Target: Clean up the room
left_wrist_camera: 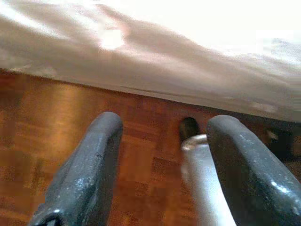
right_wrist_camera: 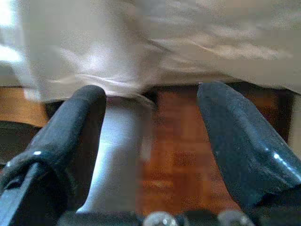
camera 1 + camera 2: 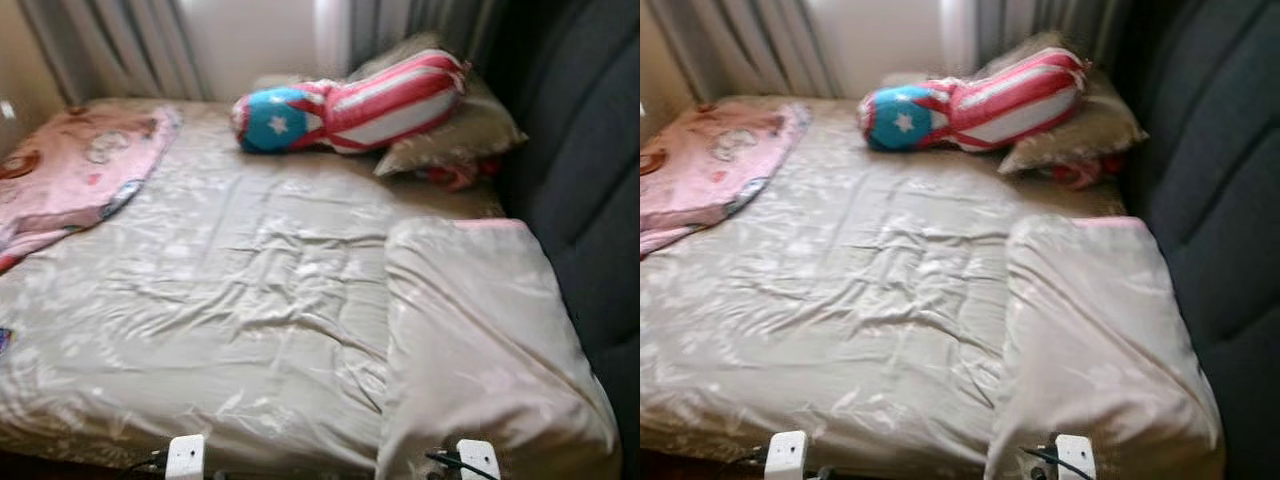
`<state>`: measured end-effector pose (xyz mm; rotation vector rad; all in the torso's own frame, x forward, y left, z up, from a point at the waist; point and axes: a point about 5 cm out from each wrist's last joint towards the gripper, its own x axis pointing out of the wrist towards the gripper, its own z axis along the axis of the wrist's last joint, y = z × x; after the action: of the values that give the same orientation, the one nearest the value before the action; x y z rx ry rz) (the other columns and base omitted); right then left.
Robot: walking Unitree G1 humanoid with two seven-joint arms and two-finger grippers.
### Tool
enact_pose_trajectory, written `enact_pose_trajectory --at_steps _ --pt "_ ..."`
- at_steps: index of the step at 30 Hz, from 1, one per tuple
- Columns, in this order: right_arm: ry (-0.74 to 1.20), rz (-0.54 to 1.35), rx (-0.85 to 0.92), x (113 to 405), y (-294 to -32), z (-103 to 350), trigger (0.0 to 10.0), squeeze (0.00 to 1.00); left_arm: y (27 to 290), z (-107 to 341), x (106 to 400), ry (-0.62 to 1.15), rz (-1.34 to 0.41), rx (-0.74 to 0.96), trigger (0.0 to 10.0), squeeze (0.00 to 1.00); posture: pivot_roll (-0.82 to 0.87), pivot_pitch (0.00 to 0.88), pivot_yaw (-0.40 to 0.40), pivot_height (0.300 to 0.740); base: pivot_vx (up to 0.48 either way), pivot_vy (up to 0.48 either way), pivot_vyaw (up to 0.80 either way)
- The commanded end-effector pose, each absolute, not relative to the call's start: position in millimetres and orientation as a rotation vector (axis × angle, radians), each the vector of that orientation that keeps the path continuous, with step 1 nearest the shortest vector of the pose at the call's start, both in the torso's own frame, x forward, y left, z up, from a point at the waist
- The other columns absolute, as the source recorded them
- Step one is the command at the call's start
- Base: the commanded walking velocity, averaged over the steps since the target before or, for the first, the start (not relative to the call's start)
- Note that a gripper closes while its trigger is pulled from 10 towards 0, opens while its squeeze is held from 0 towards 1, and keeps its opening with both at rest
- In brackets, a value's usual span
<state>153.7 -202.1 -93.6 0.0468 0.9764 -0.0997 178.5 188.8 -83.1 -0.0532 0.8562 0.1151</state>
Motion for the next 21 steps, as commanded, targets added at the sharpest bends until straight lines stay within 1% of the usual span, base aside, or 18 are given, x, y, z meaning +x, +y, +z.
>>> enact_pose_trajectory --at_steps 1,21 --pt "0.978 -0.091 0.054 154.0 -197.9 -94.1 10.0 0.00 196.8 -85.4 171.7 0.880 0.132 -0.040 10.0 0.00 -0.11 0.139 0.034 0.740 0.000 0.401 0.00" --pt "0.986 -0.069 0.050 152.3 -195.5 -95.1 10.0 0.00 200.1 -84.9 171.3 0.877 0.136 -0.039 10.0 0.00 -0.11 0.149 0.039 0.740 0.000 0.403 0.00"
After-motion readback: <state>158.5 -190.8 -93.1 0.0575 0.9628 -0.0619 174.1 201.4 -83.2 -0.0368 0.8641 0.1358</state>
